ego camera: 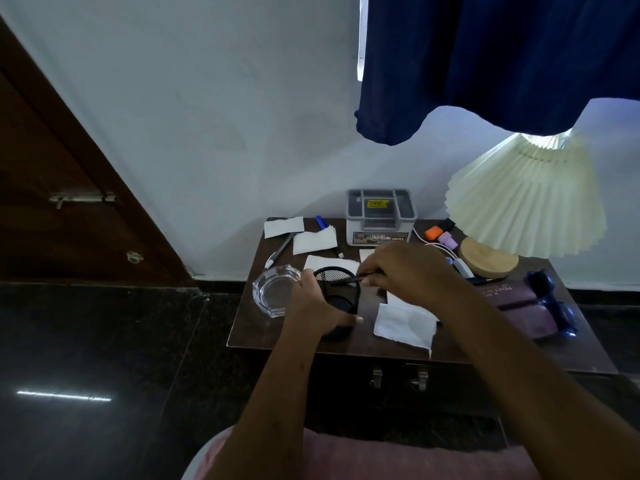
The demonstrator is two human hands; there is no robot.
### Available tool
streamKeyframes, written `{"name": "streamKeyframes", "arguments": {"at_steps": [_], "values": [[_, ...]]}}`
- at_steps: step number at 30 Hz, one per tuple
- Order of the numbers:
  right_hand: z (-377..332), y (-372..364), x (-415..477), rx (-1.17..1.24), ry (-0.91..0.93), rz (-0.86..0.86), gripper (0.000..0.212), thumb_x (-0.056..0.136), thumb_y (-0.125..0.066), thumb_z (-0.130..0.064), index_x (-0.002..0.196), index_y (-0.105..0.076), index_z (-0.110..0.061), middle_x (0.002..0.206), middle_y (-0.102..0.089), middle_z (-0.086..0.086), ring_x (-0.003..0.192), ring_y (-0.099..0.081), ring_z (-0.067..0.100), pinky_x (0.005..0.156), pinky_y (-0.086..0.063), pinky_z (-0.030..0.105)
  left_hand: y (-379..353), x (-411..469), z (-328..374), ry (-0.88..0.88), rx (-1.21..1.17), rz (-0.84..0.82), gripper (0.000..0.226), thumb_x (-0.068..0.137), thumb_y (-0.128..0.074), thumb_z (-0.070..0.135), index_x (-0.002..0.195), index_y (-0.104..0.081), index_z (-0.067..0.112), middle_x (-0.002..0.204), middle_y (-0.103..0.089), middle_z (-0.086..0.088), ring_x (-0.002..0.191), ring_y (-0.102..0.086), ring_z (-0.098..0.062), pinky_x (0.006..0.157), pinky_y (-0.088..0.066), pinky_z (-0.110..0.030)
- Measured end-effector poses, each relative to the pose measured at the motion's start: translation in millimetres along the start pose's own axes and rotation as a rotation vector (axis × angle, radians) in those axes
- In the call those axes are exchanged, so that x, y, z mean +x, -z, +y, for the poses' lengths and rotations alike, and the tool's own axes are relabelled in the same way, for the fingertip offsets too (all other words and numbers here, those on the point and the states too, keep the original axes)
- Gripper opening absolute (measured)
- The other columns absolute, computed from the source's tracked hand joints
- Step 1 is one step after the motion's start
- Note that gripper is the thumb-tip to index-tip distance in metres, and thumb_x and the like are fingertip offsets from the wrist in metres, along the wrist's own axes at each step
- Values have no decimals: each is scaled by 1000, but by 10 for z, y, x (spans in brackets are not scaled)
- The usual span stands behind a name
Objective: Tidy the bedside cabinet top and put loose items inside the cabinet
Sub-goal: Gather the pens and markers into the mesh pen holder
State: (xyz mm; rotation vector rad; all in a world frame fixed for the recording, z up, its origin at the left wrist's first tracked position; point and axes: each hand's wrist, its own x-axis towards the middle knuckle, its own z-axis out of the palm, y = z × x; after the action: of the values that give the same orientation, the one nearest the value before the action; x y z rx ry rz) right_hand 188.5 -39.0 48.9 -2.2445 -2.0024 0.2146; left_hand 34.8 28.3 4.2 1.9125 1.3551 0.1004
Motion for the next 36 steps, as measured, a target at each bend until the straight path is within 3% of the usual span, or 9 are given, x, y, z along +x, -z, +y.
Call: {"name": "streamKeyframes", "arguments": {"at_steps": [4, 7, 10, 13, 15, 18, 20, 26, 36], "values": [[-250, -63, 22, -185, 0, -97, 27, 88, -59, -17, 113, -67, -23, 110, -60, 4, 94, -61, 23, 68, -43, 29, -49, -20, 64, -38, 1, -6, 106, 52, -87, 43, 134, -27, 13, 135, -41, -8, 124, -42, -25, 91, -42, -32], [-255, -97, 49, -138, -26, -134, 28, 87, -58, -15, 114, -64, -18, 111, -62, 6, 95, -61, 23, 70, -42, 28, -50, -27, 114, -73, 65, -10, 97, 52, -86, 43, 127, -31, 15, 129, -46, -5, 118, -47, -25, 93, -48, -42], [-223, -79, 61, -60, -19, -86, 28, 86, -59, -17, 114, -63, -18, 110, -63, 6, 96, -61, 23, 75, -45, 30, -33, -23, 144, -128, 61, 41, 89, 53, -85, 42, 122, -35, 16, 123, -49, -3, 110, -51, -23, 85, -49, -40], [-162, -7, 45, 158, -19, -14, 26, 85, -63, -22, 111, -64, -21, 106, -66, 4, 90, -62, 18, 78, -50, 30, -20, -31, 169, -208, 21, 124, 80, 54, -82, 41, 117, -37, 19, 116, -51, -1, 100, -52, -20, 79, -48, -37], [-41, 66, -4, 365, -38, 77, 23, 86, -62, -34, 106, -67, -23, 95, -67, -5, 76, -59, 4, 70, -48, 25, -43, -29, 208, -255, 0, 141, 78, 54, -81, 44, 115, -38, 20, 113, -52, 0, 97, -52, -19, 76, -48, -36], [282, 184, -145, 670, -184, 129, 16, 91, -55, -36, 90, -67, -25, 72, -62, -15, 57, -56, -6, 56, -42, 15, -108, -31, 290, -298, 6, 140, 87, 53, -82, 46, 122, -38, 20, 118, -51, -1, 98, -48, -15, 76, -43, -31], [576, 190, -278, 776, -316, 80, 22, 94, -50, -33, 93, -68, -20, 79, -67, -12, 58, -60, -4, 53, -45, 15, -159, -40, 342, -316, 12, 142, 93, 52, -83, 43, 128, -36, 20, 123, -51, -2, 101, -46, -14, 76, -39, -28], [1222, -203, -537, 123, -584, -118, 28, 93, -48, -20, 117, -61, -20, 124, -60, 7, 109, -56, 28, 88, -45, 34, -291, -96, 469, -361, -31, 107, 96, 51, -85, 41, 129, -34, 23, 127, -50, 1, 100, -40, -8, 77, -37, -25], [1022, -609, -224, -192, -637, -123, 26, 95, -45, -19, 119, -54, -13, 121, -57, 6, 109, -59, 26, 78, -48, 34, -234, -69, 393, -378, 31, 103, 96, 53, -83, 39, 132, -33, 22, 125, -51, 1, 102, -46, -13, 78, -39, -27]]}}
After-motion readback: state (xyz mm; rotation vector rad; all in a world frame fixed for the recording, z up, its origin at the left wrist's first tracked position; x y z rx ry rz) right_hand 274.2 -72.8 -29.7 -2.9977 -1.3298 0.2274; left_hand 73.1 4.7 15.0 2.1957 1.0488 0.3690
